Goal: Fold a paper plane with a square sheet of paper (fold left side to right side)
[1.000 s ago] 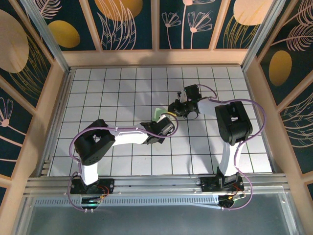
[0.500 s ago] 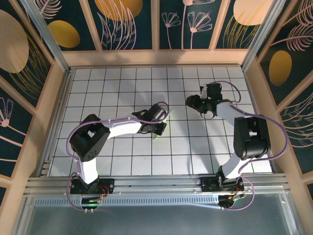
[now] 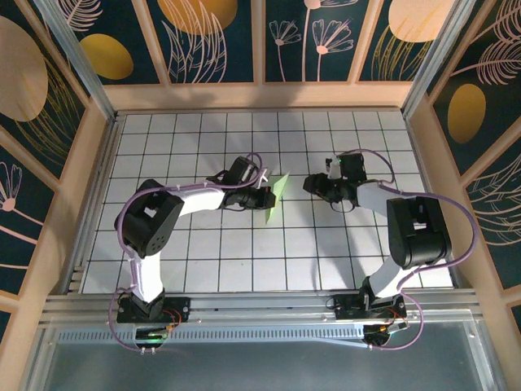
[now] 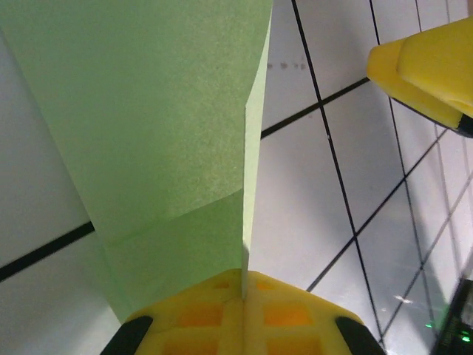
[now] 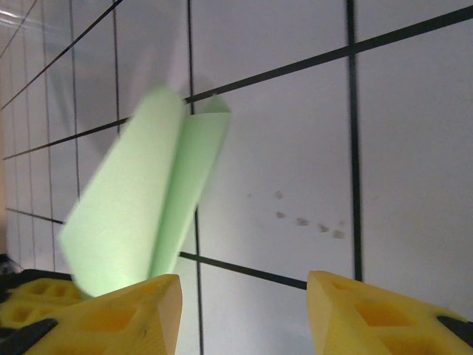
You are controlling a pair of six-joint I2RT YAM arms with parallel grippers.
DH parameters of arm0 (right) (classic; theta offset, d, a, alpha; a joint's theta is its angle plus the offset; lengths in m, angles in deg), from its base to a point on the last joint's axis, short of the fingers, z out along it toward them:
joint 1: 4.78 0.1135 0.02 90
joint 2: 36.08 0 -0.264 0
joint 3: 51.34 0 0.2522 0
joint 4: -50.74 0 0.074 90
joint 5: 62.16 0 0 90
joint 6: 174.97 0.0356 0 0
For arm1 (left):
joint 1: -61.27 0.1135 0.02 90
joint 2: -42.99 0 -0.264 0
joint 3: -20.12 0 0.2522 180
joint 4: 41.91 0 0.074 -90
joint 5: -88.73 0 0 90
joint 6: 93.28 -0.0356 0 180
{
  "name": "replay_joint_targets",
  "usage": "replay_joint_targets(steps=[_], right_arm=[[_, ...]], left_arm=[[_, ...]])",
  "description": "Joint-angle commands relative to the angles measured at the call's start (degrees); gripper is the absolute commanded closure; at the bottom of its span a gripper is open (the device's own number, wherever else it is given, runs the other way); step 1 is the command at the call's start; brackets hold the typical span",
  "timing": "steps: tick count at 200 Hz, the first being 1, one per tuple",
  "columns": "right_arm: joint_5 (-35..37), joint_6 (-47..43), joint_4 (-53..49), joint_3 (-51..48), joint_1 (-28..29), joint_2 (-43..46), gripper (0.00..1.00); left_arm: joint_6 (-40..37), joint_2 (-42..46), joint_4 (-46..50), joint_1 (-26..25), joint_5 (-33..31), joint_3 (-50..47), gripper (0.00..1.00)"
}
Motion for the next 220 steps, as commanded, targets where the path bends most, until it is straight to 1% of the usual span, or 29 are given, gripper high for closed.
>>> replay_joint_targets(steps=[1, 22, 57, 96, 145, 171, 220], right_arm=[[-2.9, 2.2, 5.0, -1.7, 0.7, 1.9, 0.51], [-3.5, 3.7, 6.7, -2.2, 1.0, 1.5, 0.51], [-1.9, 6.4, 8.1, -2.3, 2.2, 0.6, 0.51], [-1.2, 10.1, 10.2, -1.0, 3.7, -2.0, 0.55], [-0.7, 14.0, 12.8, 1.6, 5.1, -6.1, 0.56], [0.4, 15.2, 13.2, 2.7, 5.4, -7.7, 0.56], [-0.1, 14.5, 13.2, 3.5, 6.0, -9.2, 0.55]], left_arm=[[6.7, -1.9, -7.8, 0.9, 7.1, -2.0, 1.00], [9.4, -3.4, -11.3, 1.1, 9.0, -2.3, 1.00], [13.2, -5.2, -16.5, 1.8, 11.7, -3.2, 1.00], [17.8, -6.9, -23.2, 2.1, 13.7, -4.5, 1.00], [23.8, -8.1, -32.1, 2.3, 14.7, -6.7, 1.00], [28.2, -8.8, -38.9, 2.4, 15.4, -9.3, 1.00], [31.5, -10.0, -43.4, 2.4, 16.2, -10.4, 1.00]])
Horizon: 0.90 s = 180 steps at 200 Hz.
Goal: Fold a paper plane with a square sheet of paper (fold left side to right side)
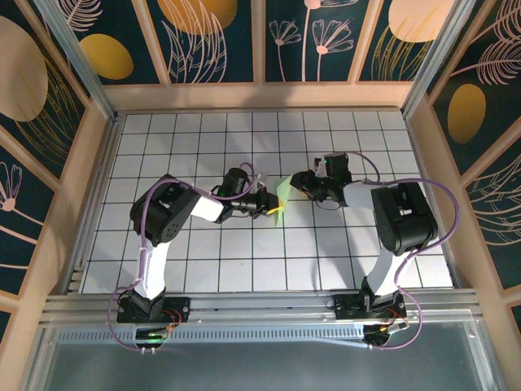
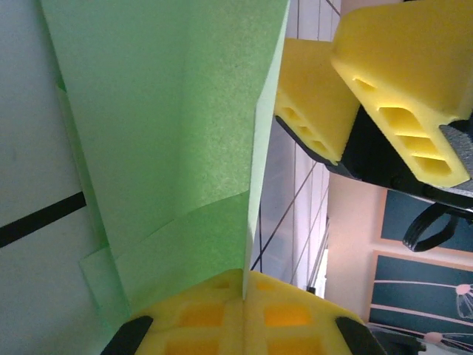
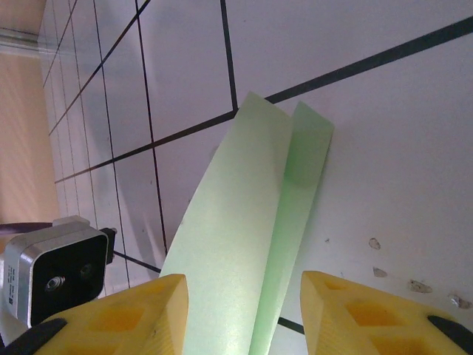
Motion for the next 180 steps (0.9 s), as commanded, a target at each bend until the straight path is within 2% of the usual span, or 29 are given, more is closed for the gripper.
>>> replay_joint_targets(steps=[1, 180], right_arm=[[0.6, 0.1, 1.1, 1.8, 0.9, -1.2, 0.55], [1.1, -1.4, -0.7, 4.1, 3.1, -4.2, 0.55]], left_arm=[[3.0, -1.4, -6.0, 0.4, 1.7, -0.6, 1.00], [4.1, -2.6, -6.6, 0.4, 1.2, -1.1, 1.00]])
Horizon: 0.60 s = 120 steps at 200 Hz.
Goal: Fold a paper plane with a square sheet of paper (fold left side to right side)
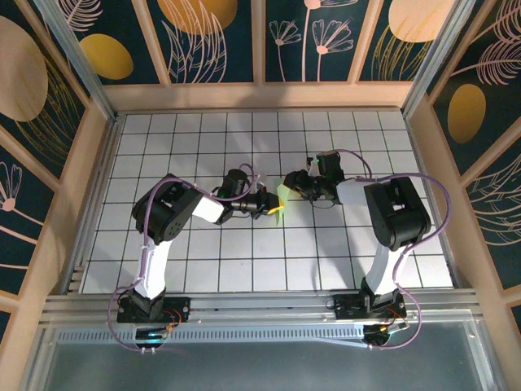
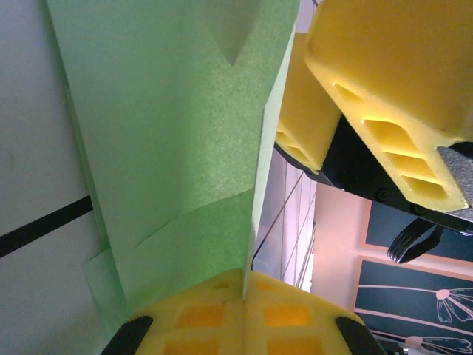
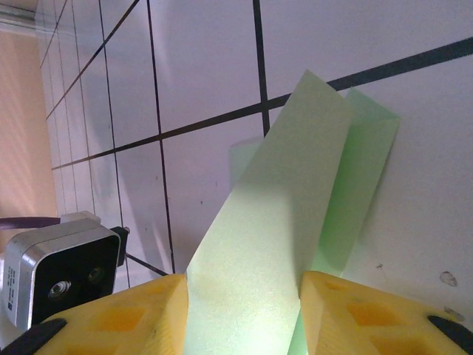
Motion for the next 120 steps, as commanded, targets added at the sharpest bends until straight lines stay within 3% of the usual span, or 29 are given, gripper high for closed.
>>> replay_joint_targets(steps=[1, 120], right_arm=[[1.1, -1.1, -1.0, 1.2, 0.5, -0.9, 0.55], [1.0, -0.7, -1.1, 1.9, 1.6, -2.6, 0.55]], left_arm=[[0.7, -1.2, -3.0, 0.4, 1.0, -0.7, 1.00], [2.2, -1.6, -5.3, 0.4, 0.6, -1.1, 1.00]])
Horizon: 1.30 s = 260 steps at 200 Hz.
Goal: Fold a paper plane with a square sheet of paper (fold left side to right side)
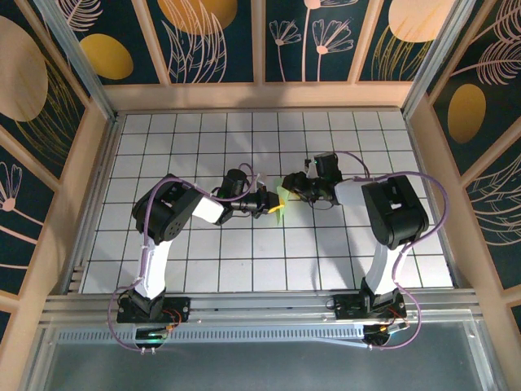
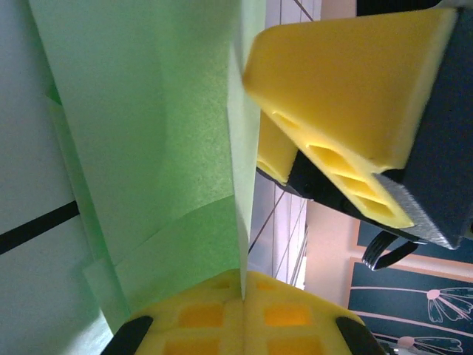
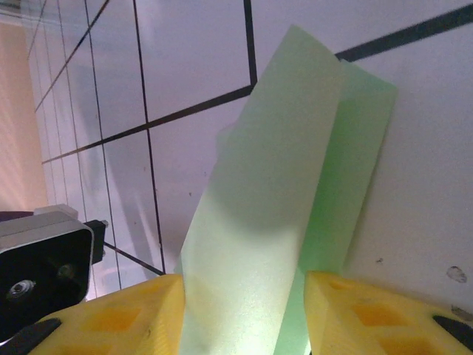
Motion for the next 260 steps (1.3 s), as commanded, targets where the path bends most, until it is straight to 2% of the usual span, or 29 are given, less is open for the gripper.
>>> replay_joint_targets(steps=[1, 26, 106, 149, 229, 260], right_arm=[[0.9, -0.5, -0.7, 1.7, 0.7, -1.5, 0.55], [1.7, -0.8, -1.7, 1.7, 0.8, -2.1, 0.58], [3.3, -1.8, -3.2, 1.6, 0.8, -3.3, 0.61], [3.2, -2.0, -3.2, 1.6, 0.9, -3.3, 0.61], [3.2, -2.3, -3.5, 1.5, 0.9, -3.6, 0.61], [3.4, -2.5, -3.8, 1.8, 0.9, -3.6, 0.61]], left_arm=[[0.7, -1.6, -2.8, 0.4, 0.6, -0.7, 1.00], [0.3, -1.7, -2.3, 0.4, 0.4, -0.8, 1.00], [-3.7, 1.4, 2.9, 0.9, -1.3, -1.0, 0.75], [-5.2, 2.5, 4.7, 2.5, -2.1, -0.8, 0.68], [-6.7, -0.3, 6.7, 2.9, -2.1, 2.7, 0.66], [-9.6, -0.6, 11.5, 3.3, -3.8, 6.1, 0.69]])
